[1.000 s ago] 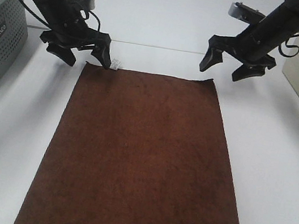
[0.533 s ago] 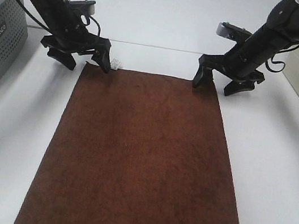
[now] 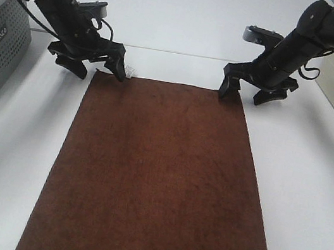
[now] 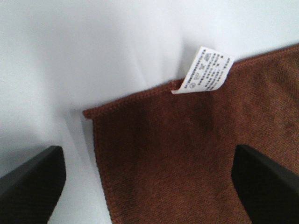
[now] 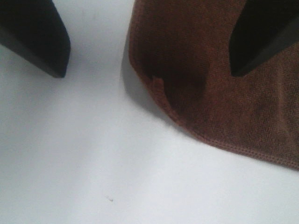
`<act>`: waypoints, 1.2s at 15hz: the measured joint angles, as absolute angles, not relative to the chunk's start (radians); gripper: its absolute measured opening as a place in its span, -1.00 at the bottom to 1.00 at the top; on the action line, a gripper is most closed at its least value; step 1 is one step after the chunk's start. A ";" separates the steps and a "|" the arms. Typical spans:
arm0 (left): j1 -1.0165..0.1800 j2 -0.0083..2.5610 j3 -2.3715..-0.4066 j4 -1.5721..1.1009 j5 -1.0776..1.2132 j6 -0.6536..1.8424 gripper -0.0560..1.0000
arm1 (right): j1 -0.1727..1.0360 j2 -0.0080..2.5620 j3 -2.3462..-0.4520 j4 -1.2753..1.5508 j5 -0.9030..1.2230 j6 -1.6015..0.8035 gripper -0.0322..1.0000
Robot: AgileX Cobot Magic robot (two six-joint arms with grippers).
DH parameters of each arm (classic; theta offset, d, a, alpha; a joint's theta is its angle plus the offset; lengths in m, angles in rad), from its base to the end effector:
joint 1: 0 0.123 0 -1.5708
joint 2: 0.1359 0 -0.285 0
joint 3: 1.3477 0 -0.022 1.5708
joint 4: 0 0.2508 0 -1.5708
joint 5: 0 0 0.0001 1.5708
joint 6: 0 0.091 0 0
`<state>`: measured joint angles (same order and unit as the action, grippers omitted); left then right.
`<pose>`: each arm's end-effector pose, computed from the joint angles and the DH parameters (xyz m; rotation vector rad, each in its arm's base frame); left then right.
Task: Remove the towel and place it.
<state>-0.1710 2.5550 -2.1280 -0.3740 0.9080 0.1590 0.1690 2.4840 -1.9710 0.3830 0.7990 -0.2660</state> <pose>0.5186 -0.1162 0.1026 0.2036 2.7796 -0.4693 0.5058 0.1111 0.1001 -0.2943 2.7391 0.4214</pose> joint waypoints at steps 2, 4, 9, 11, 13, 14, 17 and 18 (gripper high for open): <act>-0.171 2.556 -2.128 -0.375 0.908 0.161 0.79 | 0.169 2.491 -1.978 0.383 0.800 -0.259 0.75; -0.171 2.556 -2.128 -0.384 0.908 0.161 0.79 | 0.178 2.491 -1.978 0.378 0.797 -0.259 0.69; -0.206 2.560 -2.128 -0.465 0.926 0.161 0.61 | 0.240 2.502 -1.982 0.355 0.777 -0.246 0.37; -0.231 2.565 -2.128 -0.468 0.921 0.161 0.35 | 0.242 2.504 -1.982 0.332 0.770 -0.234 0.06; -0.236 2.570 -2.128 -0.468 0.909 0.161 0.10 | 0.242 2.508 -1.982 0.303 0.766 -0.231 -0.23; -0.236 2.572 -2.126 -0.457 0.904 0.161 -0.27 | 0.242 2.508 -1.982 0.295 0.764 -0.230 -0.54; -0.235 2.575 -2.126 -0.414 0.893 0.212 -0.85 | 0.242 2.510 -1.982 0.286 0.756 -0.229 -0.92; -0.235 2.575 -2.126 -0.409 0.886 0.226 -0.87 | 0.242 2.510 -1.982 0.286 0.752 -0.229 -0.92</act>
<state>-0.2350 2.5750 -2.1260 -0.4090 0.8860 0.2260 0.2420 2.5100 -1.9820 0.2860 0.7520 -0.2290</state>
